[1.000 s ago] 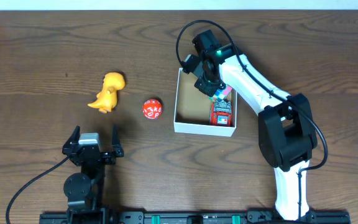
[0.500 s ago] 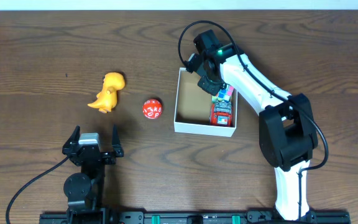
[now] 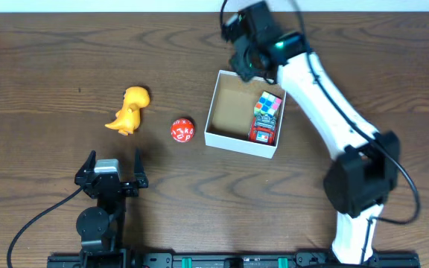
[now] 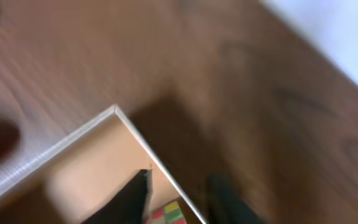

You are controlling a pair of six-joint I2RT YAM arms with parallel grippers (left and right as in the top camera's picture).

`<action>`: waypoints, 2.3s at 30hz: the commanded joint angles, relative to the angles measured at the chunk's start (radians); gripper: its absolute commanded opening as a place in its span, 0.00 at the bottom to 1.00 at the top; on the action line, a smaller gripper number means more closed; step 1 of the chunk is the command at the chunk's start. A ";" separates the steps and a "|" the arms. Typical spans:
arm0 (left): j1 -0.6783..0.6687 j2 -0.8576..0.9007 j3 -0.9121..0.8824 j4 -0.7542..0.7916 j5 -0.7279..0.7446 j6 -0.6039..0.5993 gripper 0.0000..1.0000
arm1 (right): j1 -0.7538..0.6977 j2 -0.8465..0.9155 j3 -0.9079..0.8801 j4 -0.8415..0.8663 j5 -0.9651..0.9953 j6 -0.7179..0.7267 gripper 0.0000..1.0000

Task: Pack container
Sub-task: 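Move right gripper right to the small black round object, then lower right gripper and grasp the black round object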

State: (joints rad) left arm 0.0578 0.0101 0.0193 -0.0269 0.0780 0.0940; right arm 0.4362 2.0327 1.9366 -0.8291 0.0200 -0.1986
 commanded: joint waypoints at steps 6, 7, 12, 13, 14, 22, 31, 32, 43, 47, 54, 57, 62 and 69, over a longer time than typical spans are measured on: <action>-0.002 -0.006 -0.015 -0.036 0.012 -0.001 0.98 | -0.127 -0.168 0.031 -0.210 0.223 0.266 0.76; -0.002 -0.006 -0.015 -0.036 0.012 0.000 0.98 | -0.149 -0.174 0.031 -0.269 0.262 0.296 0.80; -0.002 -0.006 -0.015 -0.037 0.012 0.000 0.98 | -0.272 -0.167 0.019 -0.504 0.275 0.429 0.95; -0.002 -0.006 -0.015 -0.036 0.012 0.000 0.98 | -0.294 -0.164 0.010 -0.529 0.275 0.456 0.97; -0.002 -0.006 -0.015 -0.036 0.012 -0.001 0.98 | -0.319 -0.164 -0.003 -0.548 0.271 0.481 0.99; -0.002 -0.006 -0.015 -0.036 0.012 0.000 0.98 | -0.453 -0.164 -0.143 -0.550 0.205 0.510 0.99; -0.002 -0.006 -0.015 -0.037 0.012 -0.001 0.98 | -0.595 -0.164 -0.407 -0.473 0.208 0.532 0.99; -0.002 -0.006 -0.015 -0.037 0.012 0.000 0.98 | -0.610 -0.164 -0.440 -0.441 0.208 0.531 0.99; -0.002 -0.006 -0.015 -0.037 0.012 -0.001 0.98 | -0.638 -0.164 -0.639 -0.037 0.105 0.357 0.99; -0.002 -0.006 -0.015 -0.037 0.012 0.000 0.98 | -0.639 -0.164 -0.676 0.089 0.109 0.307 0.99; -0.002 -0.006 -0.015 -0.036 0.012 -0.001 0.98 | -0.654 -0.163 -0.728 0.179 0.109 0.294 0.99; -0.002 -0.006 -0.015 -0.036 0.012 -0.001 0.98 | -0.654 -0.162 -0.753 0.202 0.109 0.296 0.98; -0.002 -0.005 -0.015 -0.036 0.012 -0.001 0.98 | -0.654 -0.162 -0.782 0.237 0.103 0.299 0.96; -0.002 -0.005 -0.015 -0.036 0.012 0.000 0.98 | -0.654 -0.162 -0.845 0.336 0.070 0.299 0.93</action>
State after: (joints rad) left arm 0.0578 0.0101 0.0193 -0.0269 0.0780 0.0940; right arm -0.2089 1.8618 1.1191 -0.5102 0.1135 0.1101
